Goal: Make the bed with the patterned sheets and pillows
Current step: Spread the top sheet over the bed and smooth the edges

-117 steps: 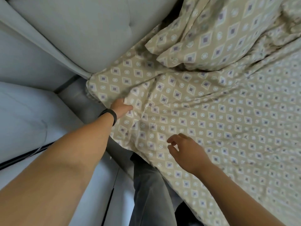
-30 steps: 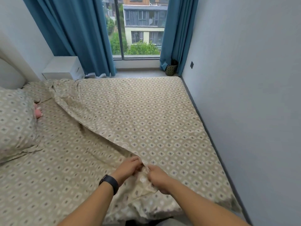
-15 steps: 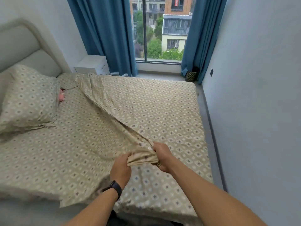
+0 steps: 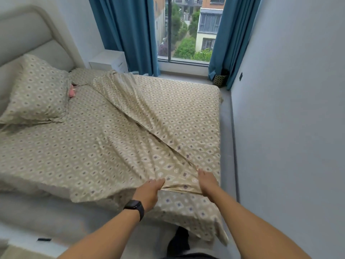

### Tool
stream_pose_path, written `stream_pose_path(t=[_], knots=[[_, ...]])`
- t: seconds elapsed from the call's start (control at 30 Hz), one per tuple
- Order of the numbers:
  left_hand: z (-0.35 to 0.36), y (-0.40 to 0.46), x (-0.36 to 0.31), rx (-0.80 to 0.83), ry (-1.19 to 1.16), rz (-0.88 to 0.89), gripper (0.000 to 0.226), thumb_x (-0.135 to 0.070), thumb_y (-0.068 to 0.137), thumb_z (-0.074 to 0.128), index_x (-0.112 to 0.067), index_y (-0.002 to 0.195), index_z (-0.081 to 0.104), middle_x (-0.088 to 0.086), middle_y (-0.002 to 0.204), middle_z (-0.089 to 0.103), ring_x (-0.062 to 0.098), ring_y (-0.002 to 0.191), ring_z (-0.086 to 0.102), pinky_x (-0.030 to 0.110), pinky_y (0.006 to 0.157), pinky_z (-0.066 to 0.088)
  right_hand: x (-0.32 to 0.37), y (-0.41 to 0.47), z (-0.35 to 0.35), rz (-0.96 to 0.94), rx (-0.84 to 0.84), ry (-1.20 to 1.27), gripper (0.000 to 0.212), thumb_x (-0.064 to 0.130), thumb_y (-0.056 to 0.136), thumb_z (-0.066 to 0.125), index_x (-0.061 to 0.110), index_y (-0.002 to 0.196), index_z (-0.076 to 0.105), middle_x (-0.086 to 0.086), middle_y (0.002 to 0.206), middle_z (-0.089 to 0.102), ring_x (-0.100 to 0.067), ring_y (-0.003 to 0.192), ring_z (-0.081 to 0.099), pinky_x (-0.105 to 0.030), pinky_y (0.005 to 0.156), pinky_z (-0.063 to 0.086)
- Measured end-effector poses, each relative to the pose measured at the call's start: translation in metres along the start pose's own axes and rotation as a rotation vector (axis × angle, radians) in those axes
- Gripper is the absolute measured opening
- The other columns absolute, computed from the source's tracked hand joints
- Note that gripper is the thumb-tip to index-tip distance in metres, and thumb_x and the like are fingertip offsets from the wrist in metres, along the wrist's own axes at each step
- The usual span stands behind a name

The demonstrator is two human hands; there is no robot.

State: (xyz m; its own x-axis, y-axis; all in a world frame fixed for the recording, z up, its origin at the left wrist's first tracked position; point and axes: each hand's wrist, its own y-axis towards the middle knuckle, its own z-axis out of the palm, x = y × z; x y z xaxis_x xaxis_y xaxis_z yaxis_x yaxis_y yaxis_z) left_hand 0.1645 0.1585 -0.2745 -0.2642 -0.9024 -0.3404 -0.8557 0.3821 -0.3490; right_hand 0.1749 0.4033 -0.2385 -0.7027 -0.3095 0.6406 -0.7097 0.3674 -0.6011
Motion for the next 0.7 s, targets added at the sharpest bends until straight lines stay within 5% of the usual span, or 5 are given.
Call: stream_pose_path(t=[0.13, 0.23, 0.47, 0.57, 0.7], knots=[[0.029, -0.035, -0.042, 0.083, 0.018, 0.016, 0.076, 0.009, 0.088, 0.036, -0.030, 0.153, 0.030, 0.010, 0.155, 0.040, 0.034, 0.138, 0.043, 0.045, 0.105, 0.045, -0.049, -0.021, -0.041, -0.026, -0.071, -0.234, 0.050, 0.038, 0.111, 0.023, 0.008, 0.102, 0.062, -0.017, 0.112, 0.066, -0.025, 0.085, 0.055, -0.036, 0.080, 0.045], [0.051, -0.049, -0.068, 0.057, 0.010, 0.024, 0.074, 0.009, 0.088, 0.035, -0.029, 0.152, 0.029, 0.012, 0.152, 0.041, 0.036, 0.132, 0.047, 0.047, 0.101, 0.047, -0.075, -0.029, -0.061, -0.036, -0.097, -0.251, 0.051, 0.036, 0.111, 0.025, 0.009, 0.126, 0.065, -0.019, 0.126, 0.063, -0.034, 0.109, 0.060, -0.037, 0.090, 0.046], [0.077, -0.057, -0.119, 0.105, 0.093, 0.038, 0.073, 0.011, 0.081, 0.039, -0.026, 0.144, 0.032, 0.011, 0.134, 0.048, 0.036, 0.110, 0.057, 0.037, 0.072, 0.039, -0.137, -0.042, -0.099, 0.010, -0.123, -0.185, 0.050, 0.037, 0.110, 0.034, 0.000, 0.119, 0.066, -0.022, 0.120, 0.066, -0.033, 0.093, 0.061, -0.033, 0.080, 0.042], [0.101, -0.058, -0.148, 0.161, 0.131, 0.048, 0.080, 0.013, 0.081, 0.035, -0.026, 0.151, 0.029, 0.016, 0.152, 0.040, 0.038, 0.124, 0.054, 0.042, 0.086, 0.047, -0.161, -0.040, -0.128, 0.015, -0.070, -0.234, 0.047, 0.034, 0.110, 0.031, 0.004, 0.110, 0.066, -0.020, 0.113, 0.067, -0.022, 0.073, 0.054, -0.032, 0.076, 0.042], [0.127, -0.055, -0.184, 0.243, 0.166, 0.057, 0.088, 0.015, 0.083, 0.032, -0.029, 0.158, 0.021, 0.010, 0.165, 0.024, 0.033, 0.141, 0.042, 0.042, 0.108, 0.043, -0.205, -0.031, -0.155, 0.072, 0.004, -0.261, 0.048, 0.035, 0.110, 0.029, 0.007, 0.119, 0.068, -0.015, 0.112, 0.068, -0.020, 0.078, 0.054, -0.032, 0.081, 0.043]])
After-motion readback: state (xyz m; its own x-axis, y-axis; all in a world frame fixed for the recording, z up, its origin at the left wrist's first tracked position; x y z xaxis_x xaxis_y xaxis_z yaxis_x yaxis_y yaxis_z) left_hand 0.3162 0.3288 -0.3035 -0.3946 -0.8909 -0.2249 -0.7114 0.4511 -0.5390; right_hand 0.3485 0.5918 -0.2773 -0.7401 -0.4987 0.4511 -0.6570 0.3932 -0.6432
